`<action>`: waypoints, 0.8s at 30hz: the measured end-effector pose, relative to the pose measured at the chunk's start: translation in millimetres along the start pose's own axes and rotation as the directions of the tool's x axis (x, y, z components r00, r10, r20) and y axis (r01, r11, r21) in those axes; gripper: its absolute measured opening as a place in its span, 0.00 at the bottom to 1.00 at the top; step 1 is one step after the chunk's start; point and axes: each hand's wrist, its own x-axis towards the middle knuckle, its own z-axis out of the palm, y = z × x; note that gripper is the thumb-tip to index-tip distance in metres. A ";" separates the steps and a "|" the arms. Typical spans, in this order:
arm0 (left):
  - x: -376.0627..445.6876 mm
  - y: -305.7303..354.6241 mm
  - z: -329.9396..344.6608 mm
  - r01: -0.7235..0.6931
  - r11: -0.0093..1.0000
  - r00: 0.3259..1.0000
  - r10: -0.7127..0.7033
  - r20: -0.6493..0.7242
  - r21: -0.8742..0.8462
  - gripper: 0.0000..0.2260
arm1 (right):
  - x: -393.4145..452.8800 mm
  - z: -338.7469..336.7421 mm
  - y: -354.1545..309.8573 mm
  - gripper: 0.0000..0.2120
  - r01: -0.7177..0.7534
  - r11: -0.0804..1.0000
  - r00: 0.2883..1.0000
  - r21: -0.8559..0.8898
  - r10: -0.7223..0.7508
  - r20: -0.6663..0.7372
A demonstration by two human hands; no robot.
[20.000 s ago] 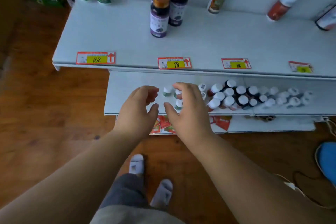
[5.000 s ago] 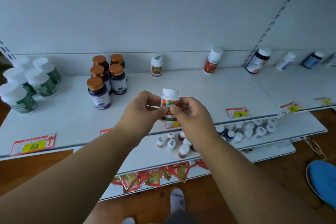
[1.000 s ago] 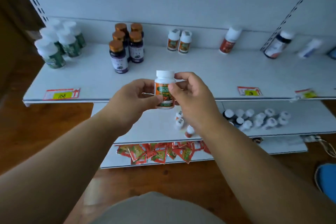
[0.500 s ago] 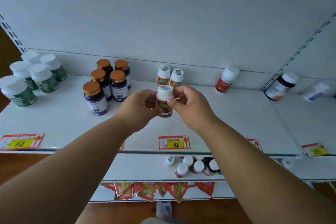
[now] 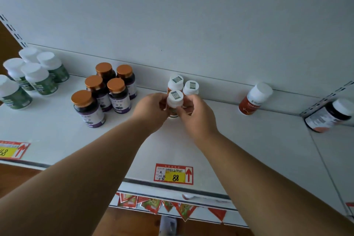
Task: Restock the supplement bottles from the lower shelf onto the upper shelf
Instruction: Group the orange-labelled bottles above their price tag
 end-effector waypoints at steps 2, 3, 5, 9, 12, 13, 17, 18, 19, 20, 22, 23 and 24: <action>-4.3 -1.8 -2.2 0.043 0.999 0.999 -0.043 -0.023 -0.013 0.16 | -6.3 -0.4 0.0 0.13 -0.007 1.000 1.000 -0.025 0.007 -0.006; -9.7 -4.0 -3.8 0.064 0.998 0.997 -0.065 -0.043 -0.024 0.18 | -11.4 -1.3 -0.4 0.14 -0.012 0.999 1.000 -0.039 0.012 -0.007; -26.5 -8.9 -6.3 0.062 0.997 0.996 -0.065 -0.062 -0.041 0.19 | -25.1 -4.2 -2.0 0.16 -0.022 0.998 1.000 -0.053 0.022 -0.016; -73.0 -14.8 -14.6 -0.075 0.995 0.997 0.072 -0.040 -0.065 0.17 | -65.6 -9.1 -21.0 0.15 -0.021 0.999 0.998 -0.030 0.019 -0.062; -108.4 -21.8 -28.6 -0.204 0.975 0.979 0.201 -0.042 -0.084 0.16 | -106.1 -5.4 -41.8 0.15 -0.023 1.000 0.991 0.014 0.025 -0.134; -121.5 -25.5 -34.7 -0.235 0.967 0.972 0.232 -0.043 -0.098 0.15 | -122.5 -3.1 -48.3 0.15 -0.033 0.999 0.987 0.034 0.038 -0.156; -176.9 -52.0 -47.1 -0.324 0.935 0.946 0.321 -0.040 -0.144 0.15 | -195.6 17.6 -62.3 0.13 -0.055 0.995 0.975 0.082 0.071 -0.211; -192.1 -60.0 -44.4 -0.311 0.937 0.950 0.312 -0.017 -0.160 0.14 | -212.8 25.5 -60.2 0.12 -0.064 0.994 0.975 0.083 0.080 -0.206; -206.5 -68.2 -40.5 -0.272 0.944 0.960 0.280 0.022 -0.185 0.14 | -228.1 33.6 -56.9 0.10 -0.071 0.994 0.977 0.086 0.087 -0.195; -218.6 -76.6 -34.8 -0.222 0.954 0.968 0.240 0.068 -0.202 0.14 | -240.4 42.4 -51.5 0.10 -0.081 0.993 0.980 0.082 0.094 -0.178; -234.9 -95.3 -17.8 -0.143 0.968 0.974 0.175 0.143 -0.208 0.14 | -257.5 61.6 -35.1 0.11 -0.114 0.992 0.984 0.061 0.121 -0.133; -238.9 -105.1 -7.1 -0.122 0.972 0.972 0.158 0.173 -0.200 0.15 | -263.6 71.2 -24.4 0.12 -0.136 0.989 0.984 0.057 0.142 -0.111; -240.4 -114.0 4.2 -0.108 0.976 0.969 0.146 0.198 -0.189 0.15 | -268.7 79.9 -12.8 0.13 -0.159 0.986 0.983 0.057 0.163 -0.089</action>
